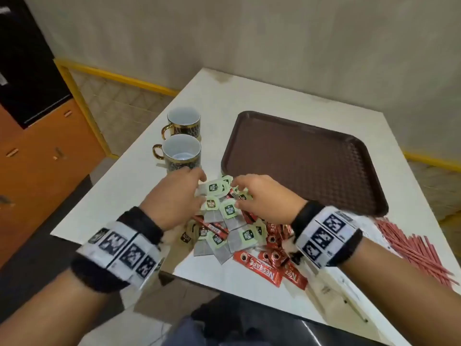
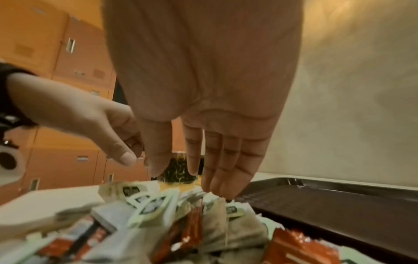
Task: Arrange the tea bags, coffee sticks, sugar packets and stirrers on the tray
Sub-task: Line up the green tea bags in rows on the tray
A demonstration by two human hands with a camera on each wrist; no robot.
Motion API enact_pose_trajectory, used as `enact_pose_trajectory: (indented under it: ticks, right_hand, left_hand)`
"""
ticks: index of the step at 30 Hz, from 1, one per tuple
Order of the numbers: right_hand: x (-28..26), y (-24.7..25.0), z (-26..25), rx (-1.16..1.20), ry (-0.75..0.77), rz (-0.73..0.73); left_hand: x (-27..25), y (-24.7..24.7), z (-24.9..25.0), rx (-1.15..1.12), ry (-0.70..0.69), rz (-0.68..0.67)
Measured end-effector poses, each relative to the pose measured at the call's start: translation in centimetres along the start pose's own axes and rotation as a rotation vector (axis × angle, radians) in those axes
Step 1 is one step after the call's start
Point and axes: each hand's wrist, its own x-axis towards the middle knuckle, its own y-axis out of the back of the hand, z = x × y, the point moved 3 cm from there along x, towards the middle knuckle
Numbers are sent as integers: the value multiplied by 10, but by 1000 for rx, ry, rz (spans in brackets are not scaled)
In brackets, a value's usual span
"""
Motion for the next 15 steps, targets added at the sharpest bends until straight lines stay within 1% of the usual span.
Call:
enact_pose_trajectory:
  ticks: [2,4,6,8,10,15]
  right_hand:
    - [11,-6,-3,-89,-26,-54]
    - [16,-11,-6,-163,-24,-82]
    - [19,-14,-7,-193,0,-71]
    - [20,-13,-6,-197,3,-54]
    - [21,-14,-6,-185,-9,-59]
    - [22,-7,-1,-27,-21,-44]
  left_hand:
    - [9,-8,-4,70,70,-24]
    - [10,-15,-4,110,109,-115]
    - [11,-21,-4,121,88,-157]
    - [11,-21,-1,162,39,-155]
    - [12,-20,2,186,1,-123]
    - [16,-21,8,179,-99,-147]
